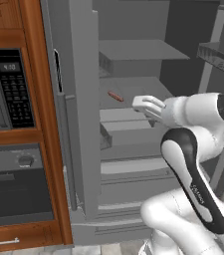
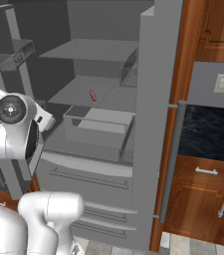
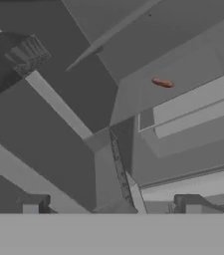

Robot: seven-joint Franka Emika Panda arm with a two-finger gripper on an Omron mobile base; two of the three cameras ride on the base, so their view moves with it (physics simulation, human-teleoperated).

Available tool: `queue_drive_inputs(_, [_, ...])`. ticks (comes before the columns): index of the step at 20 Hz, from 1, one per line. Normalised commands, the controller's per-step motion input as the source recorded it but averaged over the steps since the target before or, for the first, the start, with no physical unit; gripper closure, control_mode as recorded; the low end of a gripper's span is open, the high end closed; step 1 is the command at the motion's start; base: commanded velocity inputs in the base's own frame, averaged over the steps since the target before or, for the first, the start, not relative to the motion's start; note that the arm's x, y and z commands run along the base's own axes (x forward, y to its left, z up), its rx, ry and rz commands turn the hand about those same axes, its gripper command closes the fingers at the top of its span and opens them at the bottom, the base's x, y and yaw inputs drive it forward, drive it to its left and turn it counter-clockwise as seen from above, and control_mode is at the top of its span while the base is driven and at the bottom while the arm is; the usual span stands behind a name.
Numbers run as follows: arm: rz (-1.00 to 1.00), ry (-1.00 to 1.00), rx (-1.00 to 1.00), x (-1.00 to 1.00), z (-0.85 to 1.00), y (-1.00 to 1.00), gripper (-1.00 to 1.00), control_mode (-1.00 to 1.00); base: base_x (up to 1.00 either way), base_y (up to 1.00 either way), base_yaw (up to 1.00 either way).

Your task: Move the hot dog bun to the plate on the dining table and place the condiment next to that plate. Then navigate to the fridge and take the sausage and place it on the plate as well.

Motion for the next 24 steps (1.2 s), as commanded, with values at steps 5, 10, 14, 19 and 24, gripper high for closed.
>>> queue_drive_inputs(5, [0.0, 0.07, 0.0, 0.97, -0.48, 0.66, -1.0, -1.0, 0.0, 0.0, 0.0])
queue_drive_inputs(10, [0.02, 0.19, 0.04, 0.99, -0.2, 0.19, -1.0, -1.0, 0.0, 0.0, 0.0])
queue_drive_inputs(14, [0.1, 0.15, 0.0, 0.51, -0.1, 0.8, -1.0, -1.0, 0.0, 0.0, 0.0])
queue_drive_inputs(19, [0.14, 0.08, 0.0, 0.25, 0.0, 1.0, -1.0, -1.0, 0.0, 0.0, 0.0])
queue_drive_inputs(24, [0.14, 0.01, -0.05, 0.0, 0.0, 1.0, -1.0, -1.0, 0.0, 0.0, 0.0])
